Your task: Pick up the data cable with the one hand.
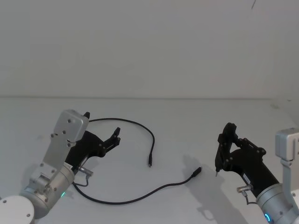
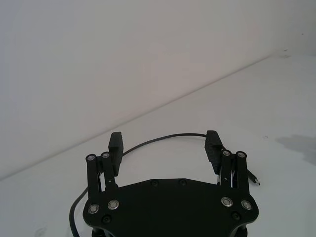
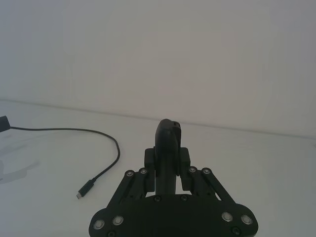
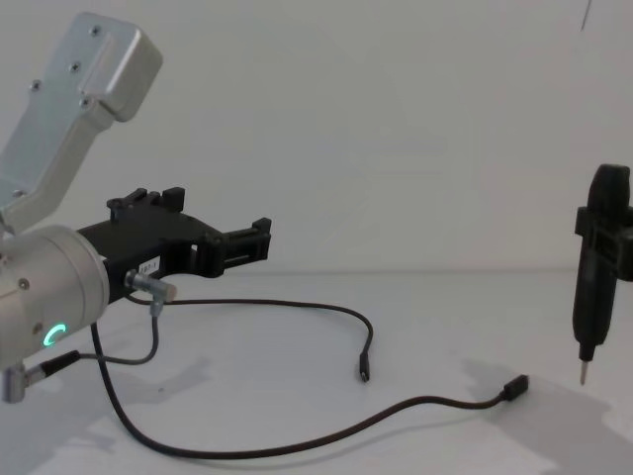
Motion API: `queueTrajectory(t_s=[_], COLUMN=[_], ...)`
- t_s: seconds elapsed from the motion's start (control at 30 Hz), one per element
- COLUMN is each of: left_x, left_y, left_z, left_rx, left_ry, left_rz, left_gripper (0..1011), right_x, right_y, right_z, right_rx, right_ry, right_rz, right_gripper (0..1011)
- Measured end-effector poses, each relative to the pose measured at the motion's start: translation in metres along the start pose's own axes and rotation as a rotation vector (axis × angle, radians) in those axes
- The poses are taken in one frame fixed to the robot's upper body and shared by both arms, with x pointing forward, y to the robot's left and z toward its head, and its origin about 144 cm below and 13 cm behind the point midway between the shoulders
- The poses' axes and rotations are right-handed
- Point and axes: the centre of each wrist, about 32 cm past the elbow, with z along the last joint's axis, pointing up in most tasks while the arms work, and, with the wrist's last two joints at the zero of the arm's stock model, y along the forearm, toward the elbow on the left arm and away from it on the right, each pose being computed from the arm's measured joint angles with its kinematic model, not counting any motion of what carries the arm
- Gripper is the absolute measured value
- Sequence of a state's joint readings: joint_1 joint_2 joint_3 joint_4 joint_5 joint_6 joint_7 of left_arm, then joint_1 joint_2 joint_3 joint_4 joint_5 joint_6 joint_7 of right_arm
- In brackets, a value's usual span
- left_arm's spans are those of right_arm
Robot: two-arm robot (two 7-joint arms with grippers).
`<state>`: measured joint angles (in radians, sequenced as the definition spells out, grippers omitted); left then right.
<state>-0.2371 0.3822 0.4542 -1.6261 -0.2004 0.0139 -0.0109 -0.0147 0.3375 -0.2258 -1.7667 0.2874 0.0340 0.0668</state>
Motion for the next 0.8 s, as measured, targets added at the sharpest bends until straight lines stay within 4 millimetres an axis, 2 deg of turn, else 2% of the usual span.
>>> queueTrajectory(t_s=[0.47,0.8], left_x=[0.004,0.022], left_y=[-0.003,-0.005], left_z=[0.007,0.026], left_rx=[0.003,0.066], left_ry=[-0.005,0.005], left_rz=[-0.052,-0.177], left_gripper=[1001,1001], right_x=[0.0,0.0], right_y=[0.0,0.0], right_z=[0.0,0.0], right_rx=[0.0,0.0], right_ry=[0.0,0.0], right_rz=[0.0,0.0], right_gripper=[279,279])
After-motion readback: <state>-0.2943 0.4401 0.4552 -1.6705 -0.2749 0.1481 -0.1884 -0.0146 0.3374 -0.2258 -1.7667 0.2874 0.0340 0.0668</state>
